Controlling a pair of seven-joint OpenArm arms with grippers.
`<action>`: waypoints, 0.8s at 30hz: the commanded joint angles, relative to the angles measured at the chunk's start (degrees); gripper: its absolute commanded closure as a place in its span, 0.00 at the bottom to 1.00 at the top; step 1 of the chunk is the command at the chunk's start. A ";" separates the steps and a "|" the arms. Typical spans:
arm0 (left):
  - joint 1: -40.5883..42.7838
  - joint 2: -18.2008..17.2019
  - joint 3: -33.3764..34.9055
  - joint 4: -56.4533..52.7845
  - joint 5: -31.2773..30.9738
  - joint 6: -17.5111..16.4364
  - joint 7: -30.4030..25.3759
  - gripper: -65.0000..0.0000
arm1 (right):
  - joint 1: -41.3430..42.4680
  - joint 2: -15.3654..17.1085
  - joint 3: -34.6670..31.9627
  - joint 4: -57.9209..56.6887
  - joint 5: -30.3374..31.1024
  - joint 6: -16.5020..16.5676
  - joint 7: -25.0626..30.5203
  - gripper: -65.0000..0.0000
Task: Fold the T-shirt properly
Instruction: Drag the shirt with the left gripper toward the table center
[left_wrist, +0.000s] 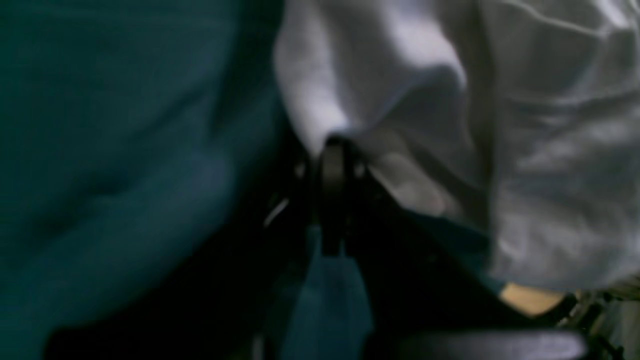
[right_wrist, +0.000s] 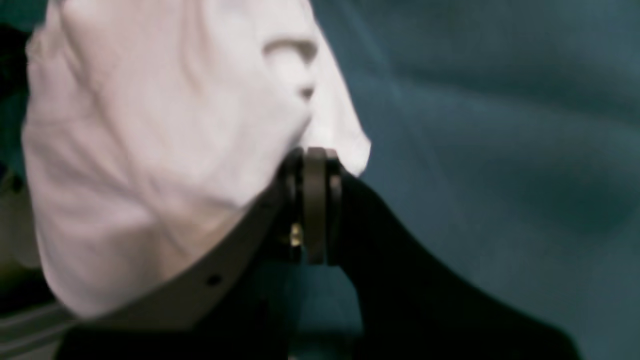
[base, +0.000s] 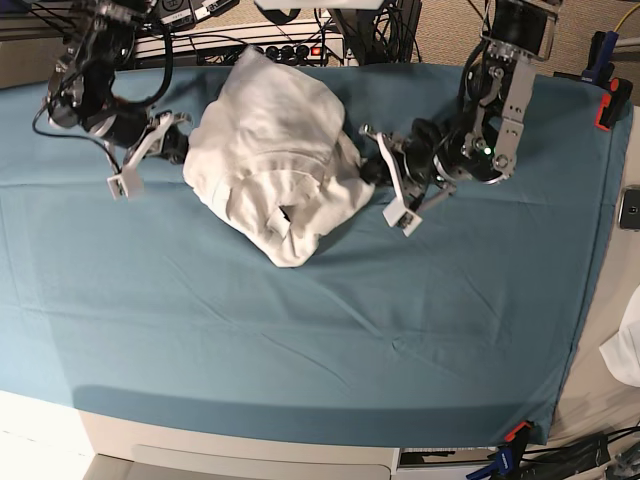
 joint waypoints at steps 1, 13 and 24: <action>-1.60 -0.44 -0.46 0.70 1.09 0.59 -1.46 1.00 | -0.79 0.17 0.17 1.55 0.92 0.22 0.46 1.00; -8.63 0.22 -0.42 -2.84 1.68 1.25 -3.98 1.00 | -7.41 -9.68 0.17 4.15 4.39 0.59 0.74 1.00; -16.98 0.44 -0.42 -9.66 1.51 1.44 -4.72 1.00 | -9.01 -10.45 0.11 4.13 5.27 0.96 0.33 1.00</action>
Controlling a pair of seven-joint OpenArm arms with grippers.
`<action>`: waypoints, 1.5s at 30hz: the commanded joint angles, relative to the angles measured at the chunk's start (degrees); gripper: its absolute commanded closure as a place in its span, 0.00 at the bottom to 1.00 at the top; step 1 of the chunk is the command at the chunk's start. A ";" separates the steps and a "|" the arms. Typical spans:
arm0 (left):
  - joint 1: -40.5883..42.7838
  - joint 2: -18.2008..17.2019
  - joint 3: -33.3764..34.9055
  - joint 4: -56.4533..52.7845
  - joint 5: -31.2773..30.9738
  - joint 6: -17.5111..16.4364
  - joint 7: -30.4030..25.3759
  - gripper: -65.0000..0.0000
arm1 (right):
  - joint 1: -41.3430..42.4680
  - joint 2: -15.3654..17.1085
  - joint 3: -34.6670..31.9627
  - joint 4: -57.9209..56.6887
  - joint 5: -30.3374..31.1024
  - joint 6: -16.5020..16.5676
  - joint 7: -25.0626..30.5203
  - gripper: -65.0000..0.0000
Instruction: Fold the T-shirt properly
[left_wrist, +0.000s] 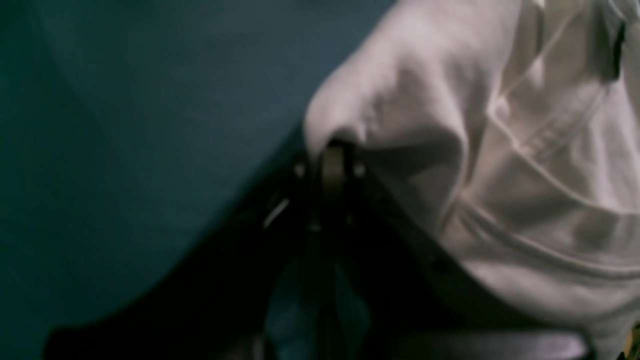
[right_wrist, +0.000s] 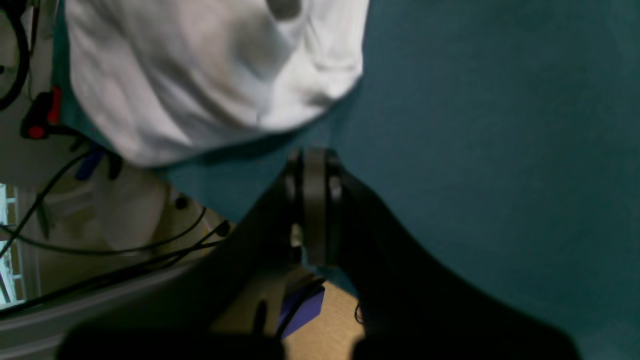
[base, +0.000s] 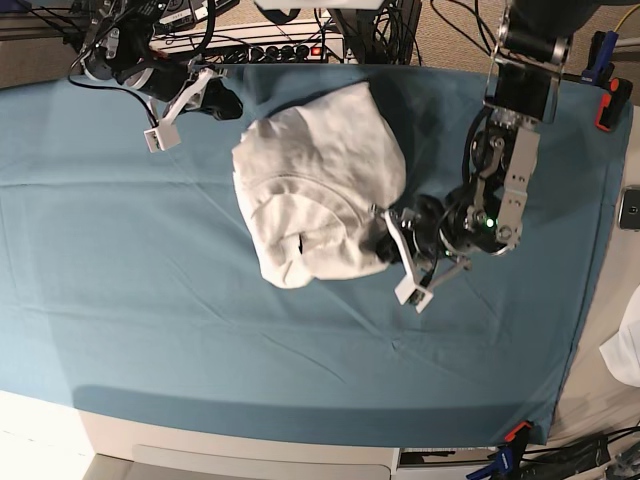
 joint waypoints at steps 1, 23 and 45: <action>-2.01 0.31 -0.42 0.22 -0.98 0.35 -1.97 1.00 | -0.57 -0.28 0.09 1.01 1.66 0.31 0.57 1.00; -4.63 -0.31 -0.46 -1.99 6.86 0.44 -3.82 0.47 | -1.20 -0.76 -0.20 1.01 -1.03 1.17 2.43 0.81; 15.19 -54.18 -0.63 13.20 -27.63 -13.27 20.90 0.80 | -11.96 20.90 20.52 1.01 5.05 1.17 -0.52 0.78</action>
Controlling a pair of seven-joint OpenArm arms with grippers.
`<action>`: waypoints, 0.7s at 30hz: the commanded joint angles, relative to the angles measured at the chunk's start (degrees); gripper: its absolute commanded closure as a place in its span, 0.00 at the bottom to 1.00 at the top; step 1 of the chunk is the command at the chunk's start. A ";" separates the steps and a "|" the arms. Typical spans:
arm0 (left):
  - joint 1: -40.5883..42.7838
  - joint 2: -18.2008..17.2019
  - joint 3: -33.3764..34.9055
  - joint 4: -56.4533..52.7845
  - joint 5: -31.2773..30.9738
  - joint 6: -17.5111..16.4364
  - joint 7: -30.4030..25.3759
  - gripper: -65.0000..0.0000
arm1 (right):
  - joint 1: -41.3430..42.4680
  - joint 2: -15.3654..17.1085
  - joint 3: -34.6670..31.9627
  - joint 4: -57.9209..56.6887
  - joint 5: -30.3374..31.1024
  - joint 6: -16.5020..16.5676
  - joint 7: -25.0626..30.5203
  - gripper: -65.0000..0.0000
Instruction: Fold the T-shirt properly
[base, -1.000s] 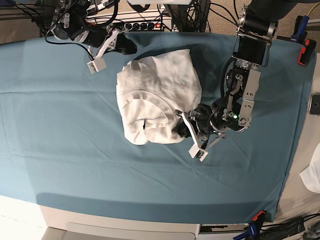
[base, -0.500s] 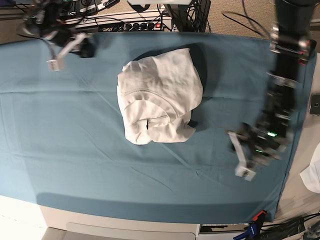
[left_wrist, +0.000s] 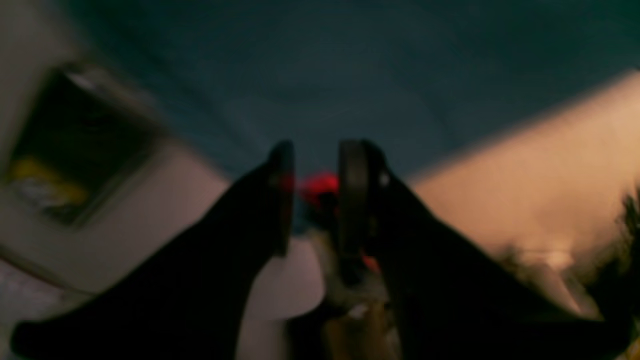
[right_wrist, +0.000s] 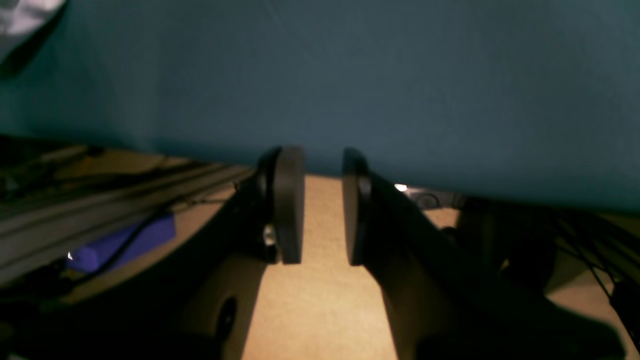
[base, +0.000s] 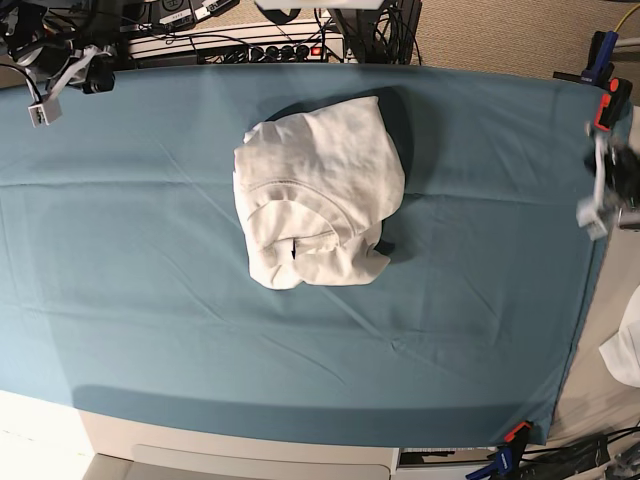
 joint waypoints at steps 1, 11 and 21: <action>1.90 -2.95 -0.59 2.58 -3.39 -1.49 1.53 0.81 | -1.33 1.11 0.50 0.94 0.61 0.08 0.47 0.78; 29.51 -3.98 -0.52 18.91 -26.59 -12.12 5.76 0.83 | -9.18 1.09 0.44 0.94 2.56 0.08 0.47 0.78; 44.06 14.40 -0.35 2.25 -2.01 -12.12 -6.60 0.83 | -13.18 0.96 -9.16 -0.70 -3.48 0.08 4.44 0.78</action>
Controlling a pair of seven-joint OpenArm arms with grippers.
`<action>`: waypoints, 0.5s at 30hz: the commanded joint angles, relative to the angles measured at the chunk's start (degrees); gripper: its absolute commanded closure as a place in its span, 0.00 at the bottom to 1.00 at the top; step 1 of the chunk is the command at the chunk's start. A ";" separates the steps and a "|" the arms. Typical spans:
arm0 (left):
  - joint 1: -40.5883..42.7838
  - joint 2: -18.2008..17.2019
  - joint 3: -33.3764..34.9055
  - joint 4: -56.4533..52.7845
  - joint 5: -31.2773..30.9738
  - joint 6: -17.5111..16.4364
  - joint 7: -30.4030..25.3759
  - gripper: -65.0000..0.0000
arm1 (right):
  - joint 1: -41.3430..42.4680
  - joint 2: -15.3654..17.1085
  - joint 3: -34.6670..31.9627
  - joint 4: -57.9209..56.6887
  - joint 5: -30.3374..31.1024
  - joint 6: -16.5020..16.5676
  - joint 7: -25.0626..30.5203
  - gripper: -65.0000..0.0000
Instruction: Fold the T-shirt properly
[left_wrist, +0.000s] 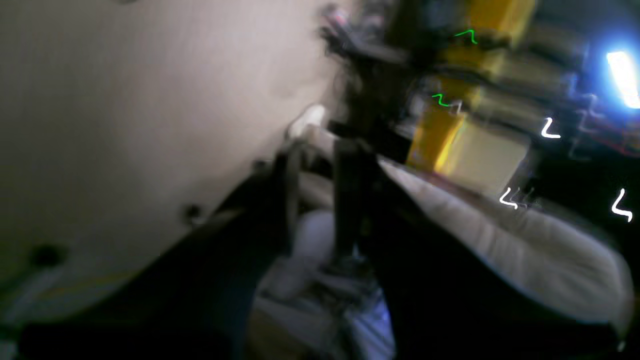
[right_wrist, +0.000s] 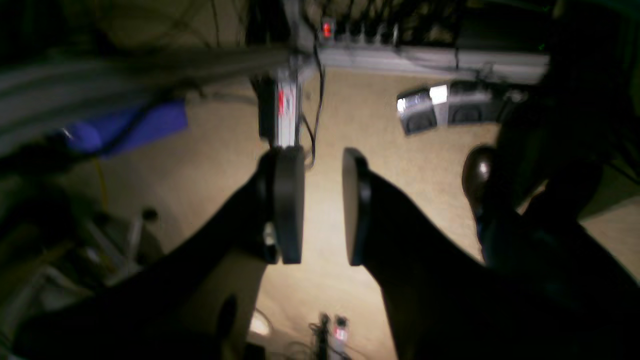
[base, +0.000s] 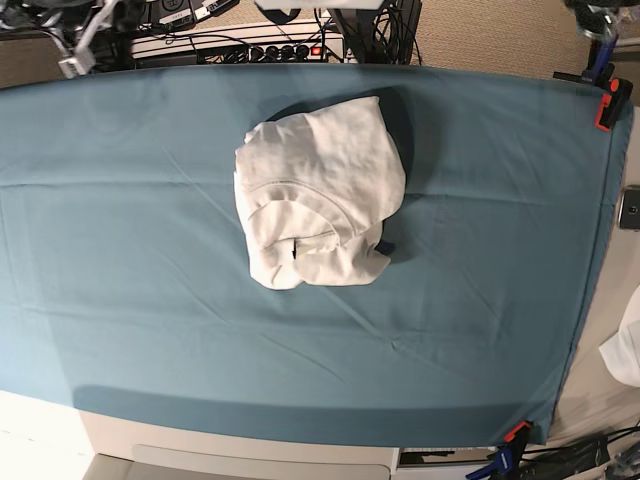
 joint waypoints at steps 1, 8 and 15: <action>-0.11 1.05 -0.39 -2.47 3.50 -0.23 -4.74 0.83 | -0.57 0.68 -1.14 -0.59 -1.57 0.06 2.95 0.78; -5.62 15.04 -0.39 -29.70 24.13 -0.23 -33.14 0.83 | 2.99 0.66 -15.23 -22.99 -21.27 0.06 24.50 0.78; -14.01 25.90 -0.39 -53.86 38.53 3.72 -53.70 0.83 | 15.76 0.66 -24.13 -61.57 -33.11 0.06 48.28 0.78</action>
